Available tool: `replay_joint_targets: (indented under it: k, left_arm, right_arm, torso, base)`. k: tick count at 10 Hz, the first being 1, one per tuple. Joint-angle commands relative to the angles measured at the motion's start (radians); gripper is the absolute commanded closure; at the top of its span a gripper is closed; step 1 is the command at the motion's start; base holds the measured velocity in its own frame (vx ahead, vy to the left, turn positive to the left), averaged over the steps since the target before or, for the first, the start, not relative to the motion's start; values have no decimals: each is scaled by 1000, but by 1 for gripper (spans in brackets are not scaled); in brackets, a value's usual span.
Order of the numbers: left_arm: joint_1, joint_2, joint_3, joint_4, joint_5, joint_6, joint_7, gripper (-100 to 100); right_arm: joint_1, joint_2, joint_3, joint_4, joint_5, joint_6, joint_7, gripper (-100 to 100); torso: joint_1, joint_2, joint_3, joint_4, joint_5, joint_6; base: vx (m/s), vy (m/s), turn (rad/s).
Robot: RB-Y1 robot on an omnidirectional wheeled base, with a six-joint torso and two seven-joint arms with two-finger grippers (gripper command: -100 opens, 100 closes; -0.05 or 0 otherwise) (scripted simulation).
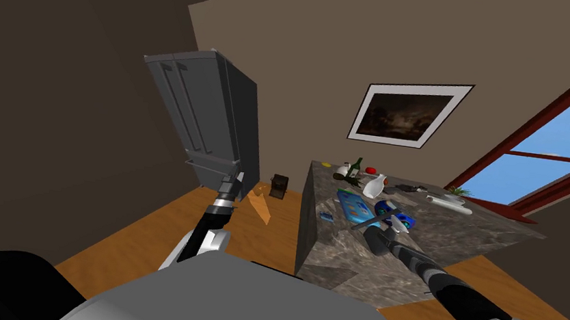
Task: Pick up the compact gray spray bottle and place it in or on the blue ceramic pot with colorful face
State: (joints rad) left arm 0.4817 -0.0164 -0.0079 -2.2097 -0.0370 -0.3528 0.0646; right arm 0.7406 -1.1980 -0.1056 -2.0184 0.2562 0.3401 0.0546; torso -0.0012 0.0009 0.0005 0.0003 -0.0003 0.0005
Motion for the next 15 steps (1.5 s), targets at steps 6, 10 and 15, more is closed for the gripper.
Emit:
replay_joint_targets:
  k: [6, 10, 15]
  left_arm:
    - [0, 0, 0, 0, 0, 0, 0, 0]
    - [0, 0, 0, 0, 0, 0, 0, 0]
    - [0, 0, 0, 0, 0, 0, 0, 0]
  right_arm:
    - [-12, 11, 8, 21, 5, -10, 6, 100]
    - [-6, -1, 6, 4, 1, -2, 3, 100]
    - [7, -104, -3, -9, -62, -47, 5, 100]
  torso:
    - [0, 0, 0, 0, -1, 1]
    - [2, -1, 0, 0, 0, 1]
    - [0, 13, 7, 3, 0, 3]
  base:
    - [-2, -3, 9]
    - [4, 6, -17]
    - [-112, -5, -10]
